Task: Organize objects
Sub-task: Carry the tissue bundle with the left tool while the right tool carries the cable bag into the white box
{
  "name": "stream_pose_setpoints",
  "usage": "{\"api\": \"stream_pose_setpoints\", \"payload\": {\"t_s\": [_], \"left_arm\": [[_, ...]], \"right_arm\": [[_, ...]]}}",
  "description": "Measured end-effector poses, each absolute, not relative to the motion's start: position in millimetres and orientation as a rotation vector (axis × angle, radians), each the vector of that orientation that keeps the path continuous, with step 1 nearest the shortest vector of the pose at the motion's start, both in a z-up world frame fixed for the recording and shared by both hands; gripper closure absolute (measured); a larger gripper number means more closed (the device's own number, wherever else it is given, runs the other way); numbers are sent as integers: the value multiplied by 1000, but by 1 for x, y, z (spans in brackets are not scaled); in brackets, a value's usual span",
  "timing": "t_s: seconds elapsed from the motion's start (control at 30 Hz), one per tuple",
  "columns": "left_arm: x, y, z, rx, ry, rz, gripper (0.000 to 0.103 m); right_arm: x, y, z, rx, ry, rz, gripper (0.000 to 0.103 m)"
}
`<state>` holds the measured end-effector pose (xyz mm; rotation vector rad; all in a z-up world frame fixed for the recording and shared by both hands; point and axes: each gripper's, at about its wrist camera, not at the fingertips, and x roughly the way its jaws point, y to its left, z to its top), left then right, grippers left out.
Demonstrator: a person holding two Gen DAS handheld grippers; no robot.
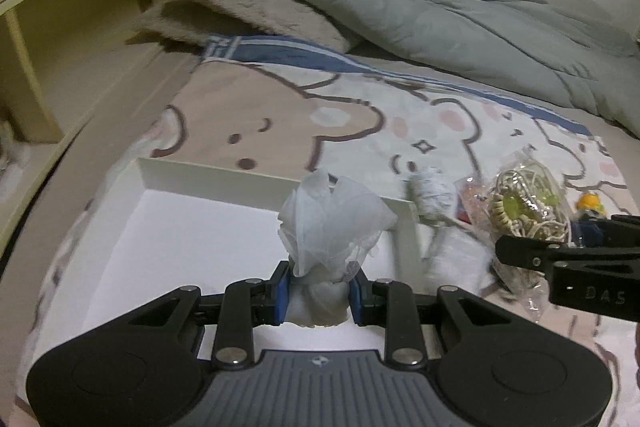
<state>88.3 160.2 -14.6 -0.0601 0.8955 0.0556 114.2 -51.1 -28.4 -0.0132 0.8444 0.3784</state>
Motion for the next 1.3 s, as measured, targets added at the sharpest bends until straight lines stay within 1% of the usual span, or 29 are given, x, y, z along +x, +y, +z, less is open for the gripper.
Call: {"api": "stream_pose_setpoints", "payload": {"t_s": [0.6,0.67,0.73,0.77,0.8,0.83,0.93,1.3], "left_arm": [[91,238,-46,-90,1026,188,72],[90,241,-49,-92,1040,194,69],[89,242,-52,-90,1052,188,61],[88,242,-53,-81,1053,188,59],[88,242,-54,-70,1054,188,54],[87,241,-54,-64,1055,188,50],[85,242,-56,-64,1060,180,49],[84,241,-56,-65,1065,170,49]], "right_arm": [[132,35,-52,4,970,468,47],[133,42,-54,-4,973,476,46],[133,49,-57,-21,975,485,44],[132,51,-58,-26,974,477,39],[132,52,-58,-28,973,473,35],[132,53,-59,-31,973,470,34],[133,54,-60,-30,979,463,31],[132,51,-64,-32,998,462,31]]}}
